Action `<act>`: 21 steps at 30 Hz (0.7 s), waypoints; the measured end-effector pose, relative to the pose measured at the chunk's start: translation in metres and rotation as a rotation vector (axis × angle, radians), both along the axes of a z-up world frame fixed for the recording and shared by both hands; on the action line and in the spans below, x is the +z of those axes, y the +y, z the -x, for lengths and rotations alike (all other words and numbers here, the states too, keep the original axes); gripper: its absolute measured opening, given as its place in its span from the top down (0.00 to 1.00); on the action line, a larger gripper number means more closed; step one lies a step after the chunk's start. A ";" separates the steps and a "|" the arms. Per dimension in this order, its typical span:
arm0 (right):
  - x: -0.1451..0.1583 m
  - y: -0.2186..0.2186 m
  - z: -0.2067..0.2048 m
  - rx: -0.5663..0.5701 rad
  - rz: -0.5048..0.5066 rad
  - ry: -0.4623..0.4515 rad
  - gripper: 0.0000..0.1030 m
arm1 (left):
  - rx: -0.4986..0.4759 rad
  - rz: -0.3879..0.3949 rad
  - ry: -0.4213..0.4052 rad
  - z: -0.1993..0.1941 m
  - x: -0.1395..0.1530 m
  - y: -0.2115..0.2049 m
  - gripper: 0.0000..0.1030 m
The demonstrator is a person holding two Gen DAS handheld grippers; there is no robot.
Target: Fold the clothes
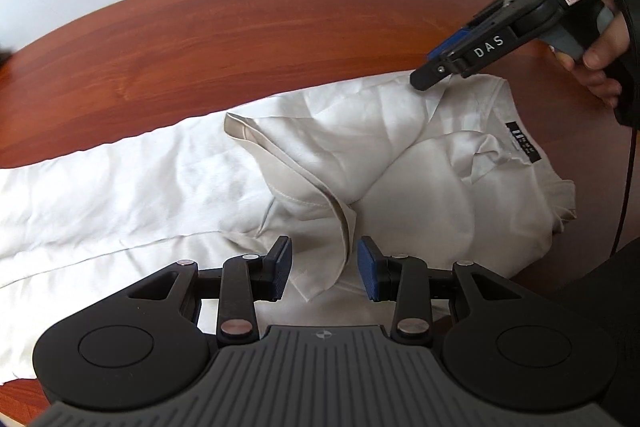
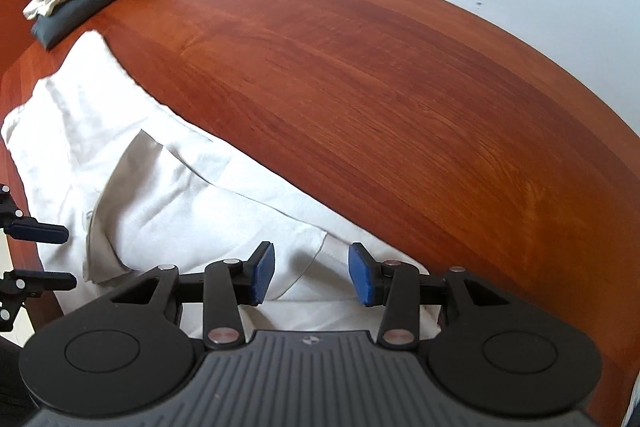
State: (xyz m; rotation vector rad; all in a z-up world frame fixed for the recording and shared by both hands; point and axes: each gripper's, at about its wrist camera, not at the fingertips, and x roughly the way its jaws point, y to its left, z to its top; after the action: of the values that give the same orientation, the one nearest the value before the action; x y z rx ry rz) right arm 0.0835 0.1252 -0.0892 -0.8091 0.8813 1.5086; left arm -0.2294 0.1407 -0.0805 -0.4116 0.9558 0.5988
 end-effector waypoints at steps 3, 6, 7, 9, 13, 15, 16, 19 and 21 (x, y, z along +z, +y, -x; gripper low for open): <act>-0.010 0.010 -0.001 0.029 0.015 0.005 0.54 | 0.016 0.001 0.017 -0.006 -0.007 0.004 0.62; -0.015 0.016 -0.001 0.047 0.024 0.008 0.56 | 0.016 0.006 0.029 -0.009 -0.012 0.003 0.65; -0.016 0.017 -0.001 0.052 0.026 0.008 0.56 | 0.014 0.008 0.032 -0.010 -0.013 0.003 0.71; -0.017 0.017 -0.001 0.061 0.027 0.013 0.68 | 0.003 0.004 0.037 -0.011 -0.015 0.000 0.93; -0.019 0.016 -0.004 0.065 0.042 0.028 0.88 | -0.001 -0.040 0.027 -0.009 -0.010 -0.004 0.99; -0.018 0.014 -0.004 0.067 0.042 0.031 0.91 | 0.005 -0.058 0.016 -0.004 -0.002 -0.002 0.99; -0.016 0.012 -0.004 0.069 0.037 0.027 0.91 | 0.008 -0.063 0.010 -0.001 0.002 -0.001 0.99; -0.006 0.003 -0.005 0.073 0.016 0.003 0.91 | 0.011 -0.080 -0.006 0.009 0.015 0.005 0.99; -0.002 -0.003 -0.005 0.073 0.011 -0.005 0.91 | 0.011 -0.093 -0.015 0.016 0.024 0.008 0.99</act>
State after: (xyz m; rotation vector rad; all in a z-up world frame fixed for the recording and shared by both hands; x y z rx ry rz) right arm 0.0883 0.1226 -0.0909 -0.8607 0.8652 1.5662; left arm -0.2451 0.1488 -0.0567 -0.3384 0.9084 0.6462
